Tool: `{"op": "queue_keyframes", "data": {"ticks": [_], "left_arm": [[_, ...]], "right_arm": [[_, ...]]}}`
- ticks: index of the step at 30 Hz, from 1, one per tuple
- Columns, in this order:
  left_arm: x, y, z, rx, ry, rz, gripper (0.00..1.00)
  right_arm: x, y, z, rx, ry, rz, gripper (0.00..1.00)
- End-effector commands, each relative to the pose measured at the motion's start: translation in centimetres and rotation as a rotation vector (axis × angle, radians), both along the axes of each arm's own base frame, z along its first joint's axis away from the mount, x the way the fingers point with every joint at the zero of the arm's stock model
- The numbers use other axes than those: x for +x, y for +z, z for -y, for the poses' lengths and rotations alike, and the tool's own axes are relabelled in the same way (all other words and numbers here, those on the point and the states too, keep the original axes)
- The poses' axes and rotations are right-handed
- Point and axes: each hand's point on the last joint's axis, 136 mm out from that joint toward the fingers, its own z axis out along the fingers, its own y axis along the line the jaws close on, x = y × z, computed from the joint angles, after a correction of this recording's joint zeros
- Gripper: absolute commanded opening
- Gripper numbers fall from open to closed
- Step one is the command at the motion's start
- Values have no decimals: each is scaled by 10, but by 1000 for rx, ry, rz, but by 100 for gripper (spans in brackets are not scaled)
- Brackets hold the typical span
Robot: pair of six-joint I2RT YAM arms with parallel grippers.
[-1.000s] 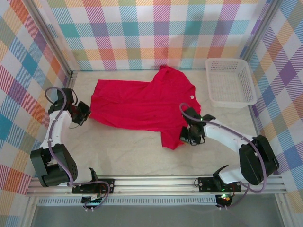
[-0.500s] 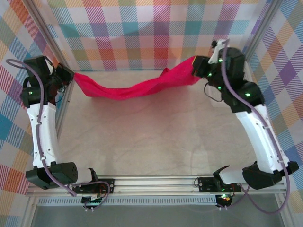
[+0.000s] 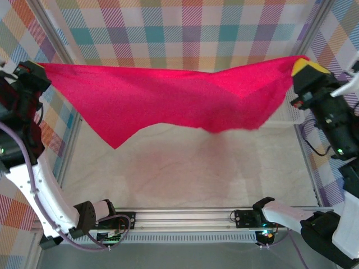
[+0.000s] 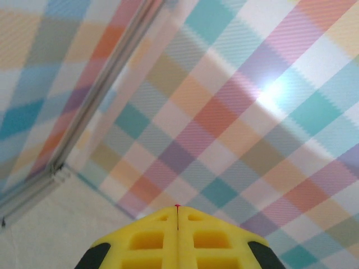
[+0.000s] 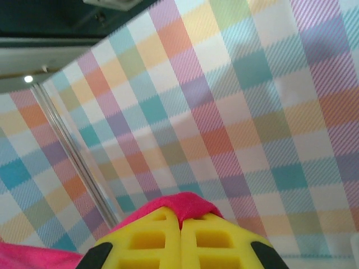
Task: Fold the inside-out t-shirt
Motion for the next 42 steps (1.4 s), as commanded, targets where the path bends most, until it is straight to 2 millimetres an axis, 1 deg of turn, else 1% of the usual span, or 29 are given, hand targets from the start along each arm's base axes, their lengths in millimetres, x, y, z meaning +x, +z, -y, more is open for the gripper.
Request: {"op": "queue_keyframes", "data": {"ticks": [1,2,4,7,10,11,13,14,15,16,18,19,21,22,23,24,25,26,27,28,29,31,32,33,34,35,38,40,42], "left_arm": [[-6,16,-16,54,92,38,0],[3,13,-16,47,75,26,0],[29,-1,-19,27,37,-20,0],[81,-35,-28,-23,-24,-107,0],[142,-89,-33,-82,-95,-214,0],[162,-111,-32,-91,-116,-261,0],[198,-153,-29,-94,-152,-347,0],[219,-178,-13,-85,-195,-393,0],[236,-204,-6,-79,-211,-435,0],[248,-226,-3,-78,-209,-470,0],[275,-284,0,-100,-190,-578,0],[285,-308,-1,-106,-169,-625,0],[304,-365,-7,-120,-125,-738,0],[309,-387,-12,-124,-100,-794,0],[311,-405,-19,-122,-62,-856,3],[312,-417,-25,-113,-27,-904,13],[312,-421,-29,-98,-7,-928,26],[309,-420,-37,-76,39,-951,38],[304,-415,-43,-58,81,-960,44],[301,-409,-45,-49,97,-951,47],[295,-402,-45,-46,112,-939,51],[281,-393,-43,-56,128,-922,54],[273,-391,-36,-63,123,-913,55],[263,-389,-28,-81,113,-900,55],[257,-391,-16,-107,81,-884,55],[253,-396,4,-139,14,-861,55],[232,-428,57,-252,-148,-872,55],[217,-452,85,-301,-225,-904,55],[201,-473,103,-344,-267,-938,54]], "right_arm": [[26,-1,1,-74,-94,-6,0],[36,-4,-1,-95,-115,-15,0],[62,-12,-6,-149,-169,-43,0],[111,-31,-17,-241,-250,-101,0],[166,-62,-34,-334,-301,-178,0],[185,-76,-39,-357,-315,-211,0],[221,-109,-48,-394,-328,-280,0],[240,-129,-54,-410,-330,-316,0],[258,-150,-60,-428,-330,-352,0],[273,-171,-66,-446,-330,-383,0],[309,-227,-79,-478,-326,-473,0],[324,-253,-83,-490,-334,-518,0],[359,-314,-88,-511,-350,-624,0],[375,-340,-89,-514,-349,-681,8],[390,-371,-90,-523,-353,-756,13],[401,-396,-91,-528,-356,-831,15],[406,-414,-93,-532,-353,-891,24],[408,-428,-98,-529,-328,-947,43],[405,-438,-104,-522,-302,-989,58],[403,-443,-108,-504,-281,-1011,66],[397,-447,-112,-483,-250,-1043,70],[383,-458,-117,-458,-230,-1117,72],[375,-464,-122,-446,-203,-1153,73],[365,-472,-128,-434,-172,-1185,74],[357,-475,-134,-425,-142,-1196,74],[347,-480,-140,-413,-110,-1202,74],[323,-498,-148,-331,-36,-1221,72],[320,-504,-146,-295,-32,-1210,69],[323,-514,-142,-277,-39,-1218,68]]}}
